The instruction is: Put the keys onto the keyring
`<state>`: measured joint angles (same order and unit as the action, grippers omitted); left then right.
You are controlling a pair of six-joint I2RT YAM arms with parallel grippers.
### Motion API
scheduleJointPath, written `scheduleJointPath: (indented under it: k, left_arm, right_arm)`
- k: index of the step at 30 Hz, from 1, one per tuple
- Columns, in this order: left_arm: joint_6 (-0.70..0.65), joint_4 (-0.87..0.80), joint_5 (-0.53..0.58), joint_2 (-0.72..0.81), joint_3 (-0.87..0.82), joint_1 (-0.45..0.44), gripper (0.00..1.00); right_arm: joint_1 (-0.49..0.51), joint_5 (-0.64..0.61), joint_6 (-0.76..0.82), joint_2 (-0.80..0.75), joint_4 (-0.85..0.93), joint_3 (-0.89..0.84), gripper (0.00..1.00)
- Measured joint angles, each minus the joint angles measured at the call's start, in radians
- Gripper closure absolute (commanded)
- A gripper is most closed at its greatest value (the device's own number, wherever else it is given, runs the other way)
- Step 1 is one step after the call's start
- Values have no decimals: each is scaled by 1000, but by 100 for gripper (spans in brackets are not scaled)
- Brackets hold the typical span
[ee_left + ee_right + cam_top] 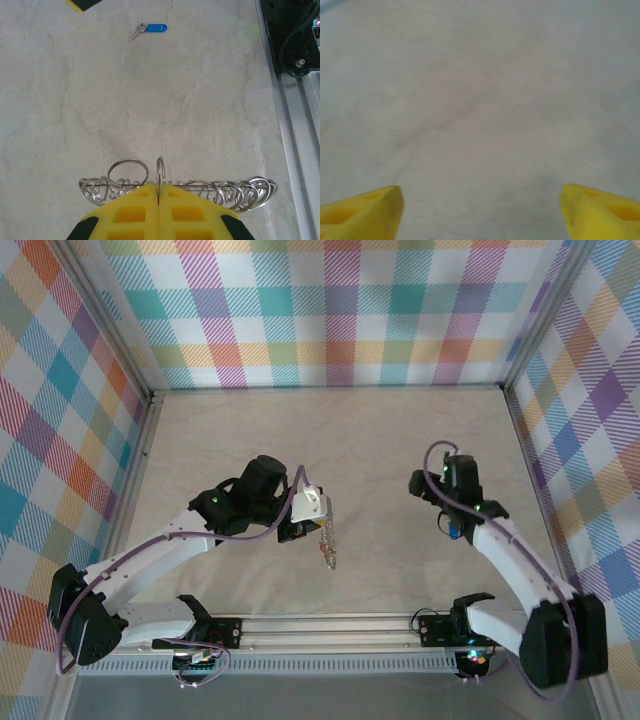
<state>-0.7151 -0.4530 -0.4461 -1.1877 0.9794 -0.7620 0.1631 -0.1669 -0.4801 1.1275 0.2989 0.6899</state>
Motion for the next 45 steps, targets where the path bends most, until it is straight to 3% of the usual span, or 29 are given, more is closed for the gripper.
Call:
scheduleJointPath:
  k: [5,13,18,30,35,44,45]
  left_arm:
    - [8,-2,3,0,0,0,100]
    - [19,-6,3,0,0,2,100]
    - [23,-6,3,0,-1,2,100]
    - [26,-5,4,7,-3,2,100]
    - [27,3,8,7,-16,2,100]
    - [27,3,14,7,-17,2,100]
    - [27,3,14,7,-17,2,100]
  right_arm:
    - [-153,25,-140,194,155,80,39]
    - [-163,43,-360,344,383,252,57]
    - [-163,36,-441,387,437,253,56]
    - [-163,5,-474,475,455,254,56]
    - [-163,-2,-480,481,454,251,64]
    - [-163,-31,-481,481,454,226,69]
    - [-163,-35,-480,481,454,225,74]
